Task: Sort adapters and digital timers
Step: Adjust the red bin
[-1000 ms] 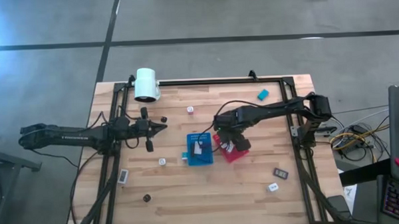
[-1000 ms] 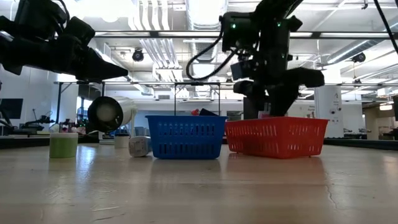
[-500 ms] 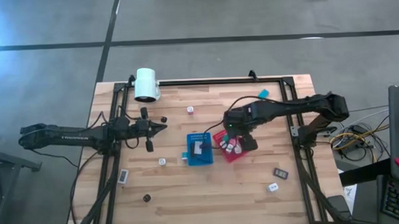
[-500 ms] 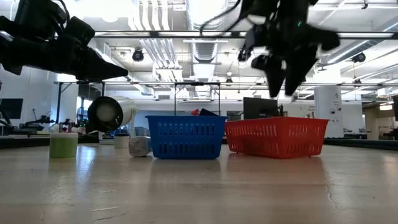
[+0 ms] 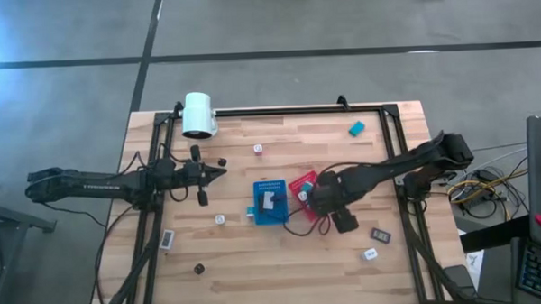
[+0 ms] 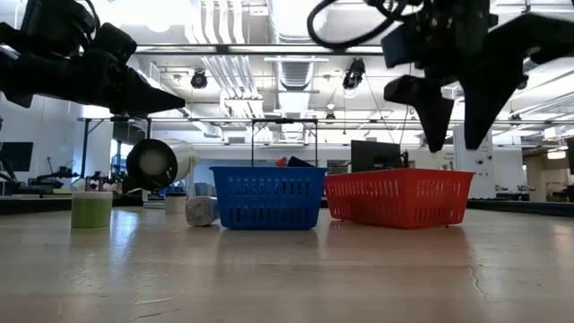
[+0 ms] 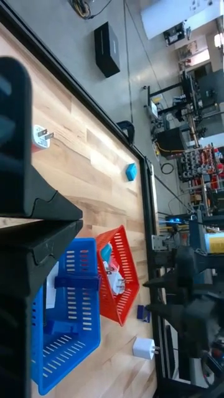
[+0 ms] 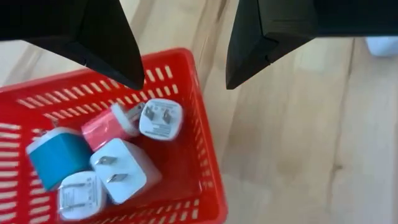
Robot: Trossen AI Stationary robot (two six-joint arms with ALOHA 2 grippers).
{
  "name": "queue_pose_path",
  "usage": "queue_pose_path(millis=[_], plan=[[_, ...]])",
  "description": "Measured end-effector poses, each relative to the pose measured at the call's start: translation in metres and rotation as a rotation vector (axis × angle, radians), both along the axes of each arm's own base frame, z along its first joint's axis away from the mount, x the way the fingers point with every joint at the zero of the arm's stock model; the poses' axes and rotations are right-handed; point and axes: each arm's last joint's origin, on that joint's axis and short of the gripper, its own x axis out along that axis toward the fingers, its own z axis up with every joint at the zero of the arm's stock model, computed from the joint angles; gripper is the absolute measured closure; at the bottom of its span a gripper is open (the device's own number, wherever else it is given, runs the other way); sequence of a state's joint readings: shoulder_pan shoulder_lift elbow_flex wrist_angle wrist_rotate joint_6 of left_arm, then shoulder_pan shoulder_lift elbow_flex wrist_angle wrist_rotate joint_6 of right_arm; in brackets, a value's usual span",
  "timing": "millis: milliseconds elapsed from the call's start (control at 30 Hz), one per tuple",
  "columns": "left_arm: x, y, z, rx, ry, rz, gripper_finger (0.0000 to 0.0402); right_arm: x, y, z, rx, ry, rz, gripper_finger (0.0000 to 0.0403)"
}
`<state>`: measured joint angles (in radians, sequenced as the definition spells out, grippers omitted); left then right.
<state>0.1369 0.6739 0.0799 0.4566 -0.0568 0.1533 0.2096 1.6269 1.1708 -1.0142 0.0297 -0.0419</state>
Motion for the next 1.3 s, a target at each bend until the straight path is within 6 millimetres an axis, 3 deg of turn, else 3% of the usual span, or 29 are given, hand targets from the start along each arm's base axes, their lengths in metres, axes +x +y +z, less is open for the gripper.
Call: queue_pose_path(millis=[400, 533, 933, 1300], plan=[[0.000, 0.000, 0.000, 0.030, 0.005, -0.004, 0.0390, -0.007, -0.006, -0.030, -0.065, 0.028, -0.108, 0.0188], [0.000, 0.000, 0.000, 0.030, 0.005, -0.004, 0.0390, -0.007, -0.008, -0.033, -0.071, 0.014, -0.125, 0.0223], [0.000, 0.000, 0.000, 0.029, 0.005, -0.004, 0.0390, -0.001, -0.004, -0.043, 0.009, 0.033, -0.133, 0.0381], [0.000, 0.000, 0.000, 0.026, 0.004, -0.003, 0.0390, 0.020, 0.002, -0.038, 0.087, 0.030, -0.188, 0.0385]])
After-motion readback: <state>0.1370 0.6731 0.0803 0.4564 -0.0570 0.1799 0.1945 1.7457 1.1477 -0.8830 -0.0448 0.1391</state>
